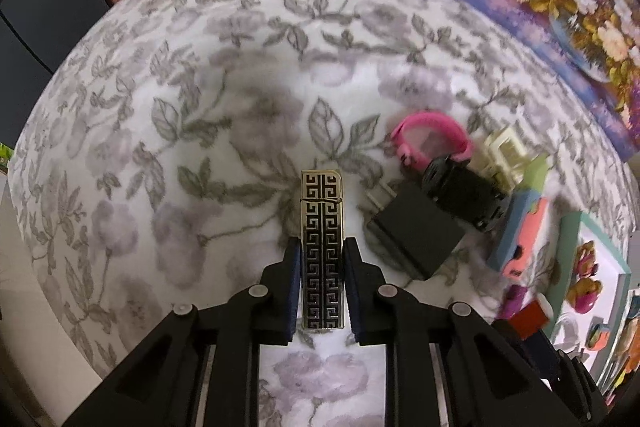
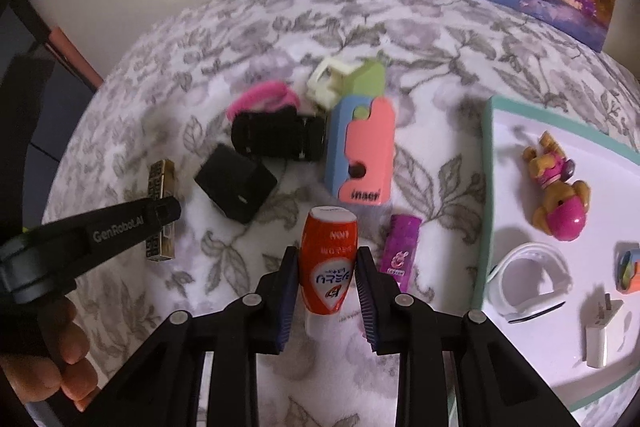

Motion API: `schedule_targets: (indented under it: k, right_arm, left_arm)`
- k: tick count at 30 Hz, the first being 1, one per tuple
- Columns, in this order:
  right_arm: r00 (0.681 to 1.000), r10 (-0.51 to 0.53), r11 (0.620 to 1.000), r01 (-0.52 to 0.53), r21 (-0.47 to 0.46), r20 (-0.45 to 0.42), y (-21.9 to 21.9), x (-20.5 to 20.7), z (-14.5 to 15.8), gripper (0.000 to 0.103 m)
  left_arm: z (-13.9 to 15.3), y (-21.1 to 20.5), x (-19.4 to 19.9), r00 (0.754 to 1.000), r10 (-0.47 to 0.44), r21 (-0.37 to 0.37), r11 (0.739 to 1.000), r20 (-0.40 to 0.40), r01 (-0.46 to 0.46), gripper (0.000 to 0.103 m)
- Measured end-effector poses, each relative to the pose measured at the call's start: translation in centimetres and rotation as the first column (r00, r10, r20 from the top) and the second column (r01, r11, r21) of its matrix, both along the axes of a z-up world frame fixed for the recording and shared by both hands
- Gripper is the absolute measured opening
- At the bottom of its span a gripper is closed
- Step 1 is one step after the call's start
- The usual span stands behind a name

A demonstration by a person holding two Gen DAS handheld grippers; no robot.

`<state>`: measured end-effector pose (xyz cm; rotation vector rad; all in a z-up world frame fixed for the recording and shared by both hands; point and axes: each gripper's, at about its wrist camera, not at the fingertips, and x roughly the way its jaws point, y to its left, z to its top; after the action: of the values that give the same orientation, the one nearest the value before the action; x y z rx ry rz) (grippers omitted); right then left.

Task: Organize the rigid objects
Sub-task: 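Carry the bar and bottle into the white tray and open both grippers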

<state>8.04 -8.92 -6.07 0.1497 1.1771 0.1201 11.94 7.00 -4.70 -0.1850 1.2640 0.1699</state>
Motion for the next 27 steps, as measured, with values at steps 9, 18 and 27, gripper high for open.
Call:
schedule_targets:
  k: [9,18,27]
  right_arm:
    - [0.996,-0.053,0.996,0.048,0.077,0.072,-2.3,-0.4,3.3,0.028]
    - [0.987,-0.113,0.989,0.102,0.104,0.114,-5.2,-0.7,5.1,0.028]
    - [0.958,-0.252,0.967,0.243,0.081,0.134,-12.4,-1.4,5.9,0.028]
  left_arm:
    - [4.3,-0.7,-0.9,0.993,-0.017,0.018,1.0,0.12,0.015,0.021]
    - [5.8,-4.4,-1.3,0.983,-0.09,0.047,0.995,0.162,0.084,0.021]
    - [6.3,-11.7,-2.6,0.956,-0.237,0.023,0.971,0.174,0.237,0.021]
